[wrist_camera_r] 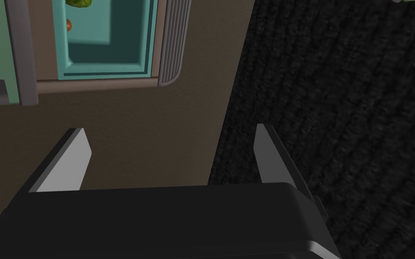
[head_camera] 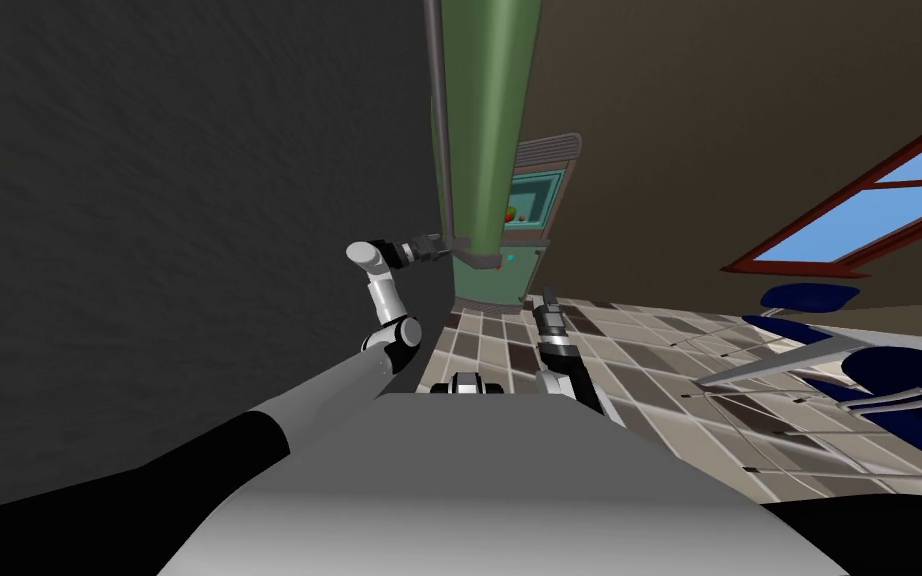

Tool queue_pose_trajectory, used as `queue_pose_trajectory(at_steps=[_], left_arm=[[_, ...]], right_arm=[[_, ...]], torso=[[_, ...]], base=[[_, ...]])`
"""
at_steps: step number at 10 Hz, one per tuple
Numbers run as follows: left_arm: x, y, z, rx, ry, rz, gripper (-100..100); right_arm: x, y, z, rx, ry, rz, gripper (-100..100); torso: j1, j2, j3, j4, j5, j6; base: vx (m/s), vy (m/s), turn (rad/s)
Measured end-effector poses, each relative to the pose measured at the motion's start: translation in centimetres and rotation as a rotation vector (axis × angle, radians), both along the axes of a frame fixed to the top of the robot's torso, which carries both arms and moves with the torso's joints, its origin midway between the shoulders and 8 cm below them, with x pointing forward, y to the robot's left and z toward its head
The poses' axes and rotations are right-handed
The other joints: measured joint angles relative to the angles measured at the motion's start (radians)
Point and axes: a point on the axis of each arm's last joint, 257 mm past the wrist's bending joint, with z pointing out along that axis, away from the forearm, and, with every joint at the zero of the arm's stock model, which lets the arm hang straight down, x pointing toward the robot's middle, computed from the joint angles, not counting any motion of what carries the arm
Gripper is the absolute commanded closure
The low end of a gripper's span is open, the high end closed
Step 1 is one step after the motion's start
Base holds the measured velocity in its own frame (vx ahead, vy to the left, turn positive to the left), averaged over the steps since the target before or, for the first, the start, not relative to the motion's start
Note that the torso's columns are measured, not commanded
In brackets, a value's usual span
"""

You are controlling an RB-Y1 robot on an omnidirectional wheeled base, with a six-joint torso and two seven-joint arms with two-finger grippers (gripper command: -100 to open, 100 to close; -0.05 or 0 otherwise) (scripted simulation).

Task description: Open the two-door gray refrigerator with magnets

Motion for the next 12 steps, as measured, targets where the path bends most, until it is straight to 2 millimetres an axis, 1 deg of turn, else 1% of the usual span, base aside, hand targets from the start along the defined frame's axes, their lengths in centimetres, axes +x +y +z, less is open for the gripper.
queue_pose_trajectory(at_steps=[1, 2, 3, 5, 6, 10, 12], left_arm=[[-0.3, 0.0, 0.8, 0.002, -0.003, -0.005, -100], [-0.6, -0.2, 1.0, 0.007, 0.008, -0.013, -100], [-0.7, -0.2, 1.3, 0.012, 0.02, -0.019, -100], [-0.7, -0.7, 1.5, 0.021, 0.038, -0.033, -100], [-0.9, -1.1, 1.7, 0.026, 0.045, -0.04, -100], [-0.9, -0.7, 1.8, 0.031, 0.054, -0.045, -100], [-1.1, -1.0, 1.8, 0.027, 0.049, -0.041, -100]], right_arm=[[0.0, 0.0, 0.0, 0.0, 0.0, 0.0, 0], [0.0, 0.0, 0.0, 0.001, 0.0, 0.0, 0], [0.0, 0.0, 0.0, 0.001, 0.0, 0.0, 0], [0.0, 0.0, 0.0, 0.001, 0.0, 0.0, 0], [0.0, 0.0, 0.0, 0.001, 0.0, 0.0, 0], [0.0, 0.0, 0.0, 0.001, 0.0, 0.0, 0], [0.0, 0.0, 0.0, 0.001, 0.0, 0.0, 0]], torso=[[-0.006, 0.003, 0.003, -0.001, -0.001, 0.0], [-0.013, 0.005, 0.004, 0.001, -0.004, 0.002], [-0.011, 0.006, 0.003, 0.005, -0.004, 0.002], [0.002, 0.007, 0.003, 0.011, 0.0, 0.0], [0.005, 0.008, 0.002, 0.014, 0.001, -0.001], [0.002, 0.008, 0.002, 0.017, 0.0, -0.001], [0.0, 0.009, 0.003, 0.015, -0.001, 0.0]], base=[[0.004, -0.027, 0.062], [-0.003, -0.067, 0.026], [-0.008, -0.051, 0.009], [0.007, -0.02, 0.008], [0.006, -0.014, 0.001], [0.0, 0.007, 0.003], [0.003, 0.001, -0.002]])
